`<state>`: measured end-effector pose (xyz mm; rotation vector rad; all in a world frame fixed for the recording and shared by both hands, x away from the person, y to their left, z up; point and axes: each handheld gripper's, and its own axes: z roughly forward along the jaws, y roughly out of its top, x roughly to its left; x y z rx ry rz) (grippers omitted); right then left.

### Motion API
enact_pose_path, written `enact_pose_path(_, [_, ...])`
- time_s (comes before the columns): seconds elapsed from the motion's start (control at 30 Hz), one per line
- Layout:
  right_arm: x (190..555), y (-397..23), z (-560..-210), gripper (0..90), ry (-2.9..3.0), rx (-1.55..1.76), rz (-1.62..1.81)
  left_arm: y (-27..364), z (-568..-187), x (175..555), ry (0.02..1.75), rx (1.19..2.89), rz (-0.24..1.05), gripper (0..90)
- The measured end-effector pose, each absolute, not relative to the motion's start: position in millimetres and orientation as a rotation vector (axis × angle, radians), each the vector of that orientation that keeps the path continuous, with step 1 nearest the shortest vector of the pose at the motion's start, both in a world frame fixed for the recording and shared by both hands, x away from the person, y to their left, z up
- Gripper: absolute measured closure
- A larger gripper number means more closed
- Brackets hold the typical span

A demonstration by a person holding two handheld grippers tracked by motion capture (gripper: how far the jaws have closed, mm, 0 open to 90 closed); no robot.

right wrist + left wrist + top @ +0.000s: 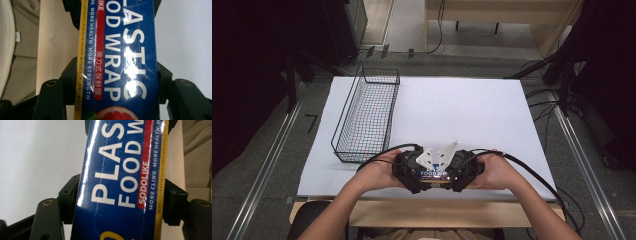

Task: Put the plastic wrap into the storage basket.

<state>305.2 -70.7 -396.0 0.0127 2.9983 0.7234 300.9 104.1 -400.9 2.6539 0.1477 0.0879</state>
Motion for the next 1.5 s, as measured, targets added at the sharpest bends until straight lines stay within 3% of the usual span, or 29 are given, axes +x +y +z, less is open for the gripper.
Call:
enact_pose_path(0.4, [307.0,-71.5,-401.5,40.9,3.031,-0.018,0.762,103.3,-402.4,300.2,0.150,2.663,0.013,39.7])
enact_pose_path(0.7, [303.7,-72.6,-399.7,40.2,3.026,-0.039,0.771,103.1,-398.3,294.6,0.158,2.658,0.032,40.8])
enact_pose_path(0.83, [303.4,-74.2,-399.4,37.6,3.042,-0.041,0.785,102.1,-396.6,292.1,0.180,2.672,0.014,40.8])
enact_pose_path(0.93, [305.9,-80.8,-396.2,29.2,3.014,-0.026,0.822,104.9,-395.7,292.7,0.212,2.662,0.003,40.7])
enact_pose_path(1.1, [309.6,-88.9,-396.4,23.4,2.994,0.020,0.852,109.1,-395.2,294.0,0.218,2.667,0.022,40.6])
enact_pose_path(1.5, [321.0,-115.5,-383.2,21.0,2.943,0.107,0.940,115.6,-397.3,299.0,0.279,2.673,0.018,40.4])
